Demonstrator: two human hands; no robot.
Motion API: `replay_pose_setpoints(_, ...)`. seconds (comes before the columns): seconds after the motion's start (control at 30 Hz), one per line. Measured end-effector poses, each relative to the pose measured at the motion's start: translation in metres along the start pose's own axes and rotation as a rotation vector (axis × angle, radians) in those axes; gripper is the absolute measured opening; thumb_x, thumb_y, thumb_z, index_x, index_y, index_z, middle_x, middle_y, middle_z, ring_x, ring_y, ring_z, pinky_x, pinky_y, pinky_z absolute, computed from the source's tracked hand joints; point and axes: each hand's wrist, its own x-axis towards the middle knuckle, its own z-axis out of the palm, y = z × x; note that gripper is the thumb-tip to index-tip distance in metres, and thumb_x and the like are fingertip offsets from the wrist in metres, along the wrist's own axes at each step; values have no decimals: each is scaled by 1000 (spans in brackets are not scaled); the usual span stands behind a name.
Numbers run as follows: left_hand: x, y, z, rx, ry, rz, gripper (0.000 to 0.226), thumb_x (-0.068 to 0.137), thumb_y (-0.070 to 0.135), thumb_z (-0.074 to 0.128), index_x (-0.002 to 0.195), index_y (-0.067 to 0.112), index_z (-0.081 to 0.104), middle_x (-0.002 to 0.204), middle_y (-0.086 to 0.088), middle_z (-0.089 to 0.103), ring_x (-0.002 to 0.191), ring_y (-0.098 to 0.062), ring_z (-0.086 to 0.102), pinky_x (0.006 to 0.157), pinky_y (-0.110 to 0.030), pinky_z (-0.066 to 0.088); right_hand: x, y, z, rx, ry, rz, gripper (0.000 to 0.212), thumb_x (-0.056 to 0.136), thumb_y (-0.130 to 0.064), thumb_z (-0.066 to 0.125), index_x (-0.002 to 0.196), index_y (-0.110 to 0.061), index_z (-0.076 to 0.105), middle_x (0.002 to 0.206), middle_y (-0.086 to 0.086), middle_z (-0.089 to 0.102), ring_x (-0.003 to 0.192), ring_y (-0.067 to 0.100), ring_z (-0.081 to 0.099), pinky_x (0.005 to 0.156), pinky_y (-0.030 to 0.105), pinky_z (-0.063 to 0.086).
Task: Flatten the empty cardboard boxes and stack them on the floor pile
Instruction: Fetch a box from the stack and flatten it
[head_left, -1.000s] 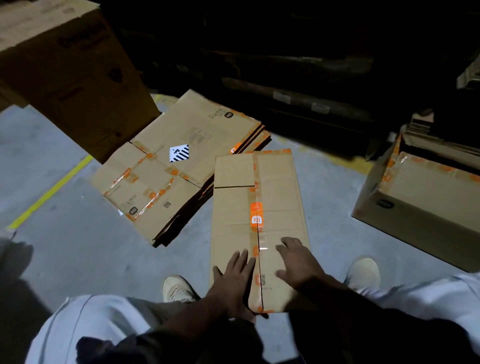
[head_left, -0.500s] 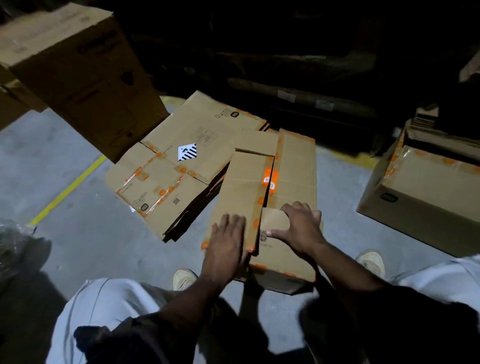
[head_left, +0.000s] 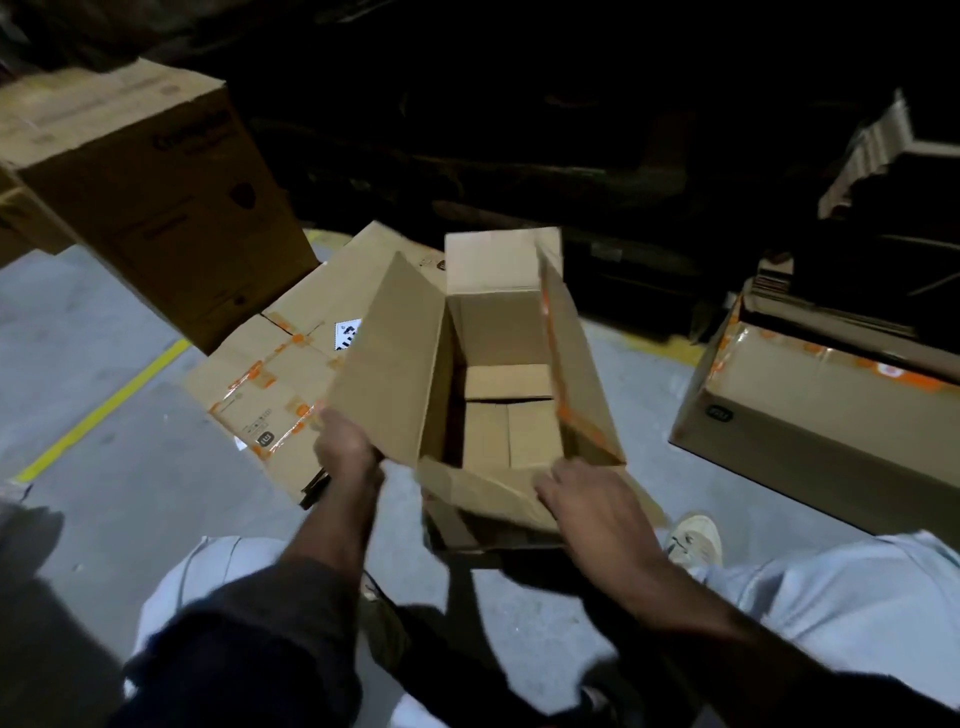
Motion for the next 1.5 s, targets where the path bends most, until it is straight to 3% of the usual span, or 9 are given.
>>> replay_pose_setpoints(0.17, 13, 5, -2, 329, -67, 290, 53, 104, 44, 39, 87, 1, 65, 93, -22, 66, 86, -37, 63, 80, -45, 53, -11, 15, 20, 214, -364, 26, 53, 89, -14, 60, 138, -32, 53, 126, 3, 51, 121, 23, 45, 99, 38, 41)
replay_pose_setpoints(0.37, -1, -32, -21, 841, -203, 740, 34, 99, 17, 58, 132, 13, 58, 114, -13, 72, 99, -33, 68, 73, -32, 43, 4, 10, 43, 807, -695, 393, 58, 97, -69, 34, 112, -23, 67, 116, 5, 66, 107, 23, 60, 95, 35, 45)
replay_pose_setpoints(0.5, -6, -47, -13, 1207, -304, 1106, 58, 88, 14, 69, 143, 14, 48, 139, -13, 55, 127, -29, 50, 100, -41, 48, 2, 12, 64, 606, -740, 311, 33, 100, -48, 45, 79, -27, 59, 90, -3, 62, 88, 20, 57, 75, 32, 44)
replay_pose_setpoints(0.63, -20, -56, 1, 1450, -339, 1418, 38, 83, 20, 76, 121, 16, 69, 136, -13, 61, 137, -28, 49, 117, -40, 32, -1, 9, 83, 361, -749, 318, 42, 90, -43, 62, 126, -22, 57, 130, 5, 57, 117, 26, 55, 91, 34, 47)
replay_pose_setpoints(0.73, -23, -78, 7, 1518, -716, 871, 58, 96, 29, 63, 148, 12, 40, 134, -10, 59, 120, -24, 58, 97, -36, 51, -2, 8, 93, 344, -581, 557, 78, 84, -40, 74, 145, -16, 33, 139, 10, 40, 129, 30, 42, 94, 38, 46)
replay_pose_setpoints(0.93, -40, -105, 21, 1057, -1165, 202, 51, 93, 53, 63, 135, 24, 60, 129, 3, 66, 107, -12, 60, 91, -26, 50, 2, 28, 125, 931, -596, 995, 95, 74, -21, 84, 150, -6, 29, 133, 12, 56, 118, 27, 57, 98, 32, 49)
replay_pose_setpoints(1.17, -83, -109, 64, -92, -859, -304, 32, 90, 11, 73, 121, 7, 65, 111, -13, 75, 101, -27, 72, 90, -42, 59, 9, 22, 133, 1134, -346, 1133, 91, 68, -9, 80, 146, -23, 37, 118, 5, 47, 110, 27, 56, 86, 35, 55)
replay_pose_setpoints(1.37, -102, -73, 75, 141, -1285, -69, 50, 81, 28, 83, 125, 12, 63, 124, -3, 71, 120, -17, 64, 109, -37, 46, 39, 32, 103, 1364, 25, 1174, 23, 88, -20, 66, 111, -16, 67, 107, 9, 72, 90, 20, 70, 69, 27, 56)
replay_pose_setpoints(1.5, -113, -60, 79, 526, -1058, 91, 39, 96, 56, 57, 94, 23, 77, 96, 8, 77, 95, -6, 70, 87, -23, 53, 36, 10, 88, 1095, 2, 984, 13, 93, -32, 54, 102, -40, 59, 110, -2, 52, 92, 18, 63, 81, 29, 54)
